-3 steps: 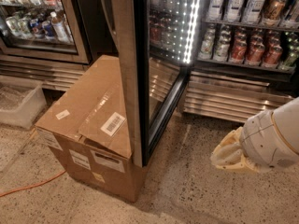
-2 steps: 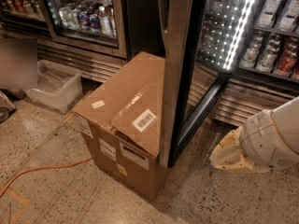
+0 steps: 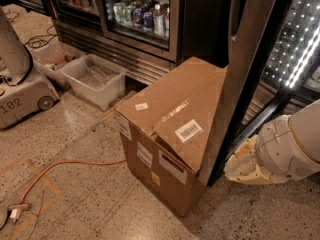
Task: Close left fridge door
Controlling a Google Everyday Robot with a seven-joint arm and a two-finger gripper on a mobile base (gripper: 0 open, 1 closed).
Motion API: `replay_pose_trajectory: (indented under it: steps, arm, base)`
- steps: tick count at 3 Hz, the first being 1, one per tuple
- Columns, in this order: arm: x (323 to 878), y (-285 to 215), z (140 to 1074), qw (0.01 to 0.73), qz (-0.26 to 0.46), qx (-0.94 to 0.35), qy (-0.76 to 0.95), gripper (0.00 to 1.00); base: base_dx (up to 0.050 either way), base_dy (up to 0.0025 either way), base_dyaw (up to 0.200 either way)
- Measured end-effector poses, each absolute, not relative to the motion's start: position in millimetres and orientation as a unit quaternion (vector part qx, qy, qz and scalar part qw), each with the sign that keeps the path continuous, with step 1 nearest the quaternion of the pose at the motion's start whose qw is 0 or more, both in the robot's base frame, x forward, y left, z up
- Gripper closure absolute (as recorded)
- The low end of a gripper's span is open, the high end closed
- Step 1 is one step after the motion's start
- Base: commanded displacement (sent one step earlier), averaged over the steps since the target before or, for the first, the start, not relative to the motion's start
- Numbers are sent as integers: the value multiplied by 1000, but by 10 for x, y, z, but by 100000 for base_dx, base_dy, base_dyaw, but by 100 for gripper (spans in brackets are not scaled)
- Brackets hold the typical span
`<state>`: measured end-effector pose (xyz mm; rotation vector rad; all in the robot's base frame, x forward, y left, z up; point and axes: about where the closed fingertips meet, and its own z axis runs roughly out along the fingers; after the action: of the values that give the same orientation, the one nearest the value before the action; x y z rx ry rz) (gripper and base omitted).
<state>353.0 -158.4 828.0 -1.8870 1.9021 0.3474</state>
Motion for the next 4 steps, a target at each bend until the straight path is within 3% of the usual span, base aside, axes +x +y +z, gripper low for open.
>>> replay_pose_trajectory:
  steps: [1, 3, 4]
  arm:
    - [3577, -1450, 8294, 190, 94, -690, 692, 100]
    - [3547, -958, 8093, 78, -52, -729, 678, 100]
    - [3654, -1089, 8115, 70, -91, -709, 696, 100]
  base:
    - [0, 0, 0]
    - [0, 0, 0]
    - [0, 0, 0]
